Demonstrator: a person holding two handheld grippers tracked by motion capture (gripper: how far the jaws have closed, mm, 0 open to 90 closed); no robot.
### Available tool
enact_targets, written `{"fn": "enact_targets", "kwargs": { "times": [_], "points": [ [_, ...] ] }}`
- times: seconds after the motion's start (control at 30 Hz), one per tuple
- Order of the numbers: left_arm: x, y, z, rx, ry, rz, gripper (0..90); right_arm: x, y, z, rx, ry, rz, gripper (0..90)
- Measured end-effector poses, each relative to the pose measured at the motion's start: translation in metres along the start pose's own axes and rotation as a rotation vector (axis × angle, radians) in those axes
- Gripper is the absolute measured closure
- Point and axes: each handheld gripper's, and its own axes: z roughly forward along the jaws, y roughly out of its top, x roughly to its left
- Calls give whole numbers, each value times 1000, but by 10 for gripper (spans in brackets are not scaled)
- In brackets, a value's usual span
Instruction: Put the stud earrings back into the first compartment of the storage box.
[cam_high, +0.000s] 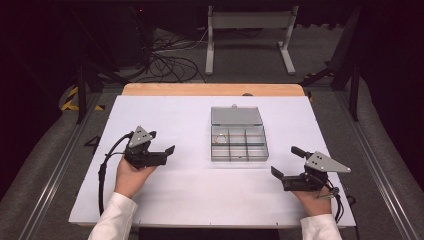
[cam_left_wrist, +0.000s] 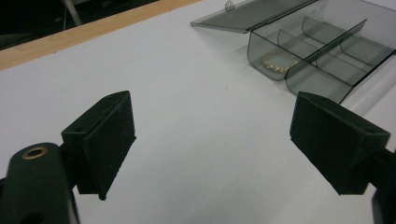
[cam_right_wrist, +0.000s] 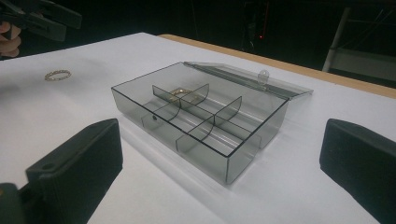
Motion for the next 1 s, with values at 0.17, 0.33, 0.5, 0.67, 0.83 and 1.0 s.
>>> {"fn": "enact_targets", "kwargs": {
  "times": [0.17, 0.33, 0.5, 0.67, 0.83, 1.0],
  "points": [
    [10, -11, -11, 11, 29, -30, 129, -1, 0, 0, -2, -4, -1, 0],
    [21, -23, -20, 48, 66, -57, 138, -1, 0, 0, 4, -10, -1, 0],
    [28, -34, -28, 91, 94, -76, 184, -1, -1, 1, 10, -17, -5, 0],
    [34, -46, -31, 122, 100, -116, 266, -1, -1, 1, 12, -20, -4, 0],
    [38, -55, -29, 184, 133, -107, 367, -1, -1, 1, 10, -18, -2, 0],
    [41, -60, -26, 211, 142, -118, 453, -1, -1, 1, 9, -18, -1, 0]
  ]
}}
